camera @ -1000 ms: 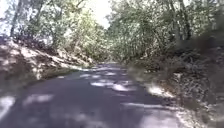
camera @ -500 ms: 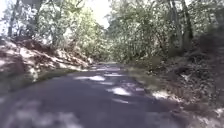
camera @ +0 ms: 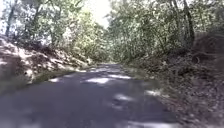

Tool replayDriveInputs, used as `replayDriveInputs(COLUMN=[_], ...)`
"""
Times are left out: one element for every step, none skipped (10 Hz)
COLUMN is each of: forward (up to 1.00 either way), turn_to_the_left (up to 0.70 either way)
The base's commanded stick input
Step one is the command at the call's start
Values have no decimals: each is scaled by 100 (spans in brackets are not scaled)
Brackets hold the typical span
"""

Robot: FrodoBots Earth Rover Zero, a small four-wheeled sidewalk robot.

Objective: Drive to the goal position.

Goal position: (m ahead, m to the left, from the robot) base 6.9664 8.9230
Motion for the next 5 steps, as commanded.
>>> replayDriveInputs(forward=[45,45,45,45,45], turn_to_the_left=[0,0,0,0,0])
